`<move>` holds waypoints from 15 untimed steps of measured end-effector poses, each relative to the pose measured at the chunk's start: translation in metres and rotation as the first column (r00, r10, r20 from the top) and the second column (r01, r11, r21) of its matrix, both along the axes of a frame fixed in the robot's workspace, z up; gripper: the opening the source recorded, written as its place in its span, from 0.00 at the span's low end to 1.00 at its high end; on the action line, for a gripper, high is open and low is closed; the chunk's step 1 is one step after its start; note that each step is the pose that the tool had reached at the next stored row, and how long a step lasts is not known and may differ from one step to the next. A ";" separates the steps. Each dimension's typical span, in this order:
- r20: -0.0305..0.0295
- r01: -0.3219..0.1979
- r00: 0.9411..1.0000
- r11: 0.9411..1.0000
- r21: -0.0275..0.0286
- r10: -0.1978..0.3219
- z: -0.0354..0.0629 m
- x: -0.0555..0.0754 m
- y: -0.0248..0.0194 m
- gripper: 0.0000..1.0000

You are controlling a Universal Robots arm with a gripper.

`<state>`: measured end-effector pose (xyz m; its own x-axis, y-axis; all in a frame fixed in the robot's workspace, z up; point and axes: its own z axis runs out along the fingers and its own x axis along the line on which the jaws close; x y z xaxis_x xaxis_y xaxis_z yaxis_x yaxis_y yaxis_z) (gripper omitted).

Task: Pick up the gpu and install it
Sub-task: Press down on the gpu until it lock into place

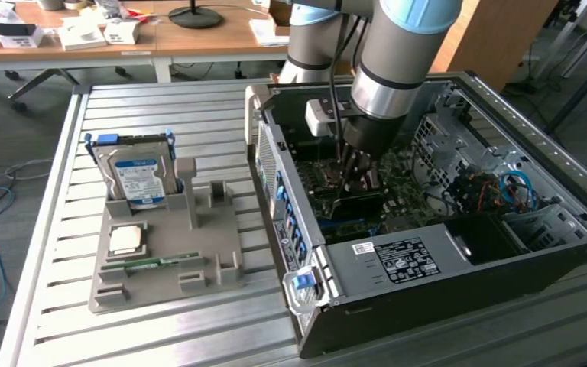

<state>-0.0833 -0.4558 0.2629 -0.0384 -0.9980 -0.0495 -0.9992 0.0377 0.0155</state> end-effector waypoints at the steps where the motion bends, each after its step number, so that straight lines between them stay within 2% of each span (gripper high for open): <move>1: 0.000 0.000 1.000 1.000 0.000 0.000 -0.0004 0.000 0.0000 0.11; 11: 0.000 0.000 1.000 1.000 0.000 0.000 -0.0014 -0.001 0.0001 0.11; 13: 0.001 0.000 1.000 1.000 0.002 0.000 0.0011 -0.001 0.0002 0.11; 15: 0.000 0.000 1.000 1.000 0.000 0.000 0.0067 -0.001 0.0000 0.11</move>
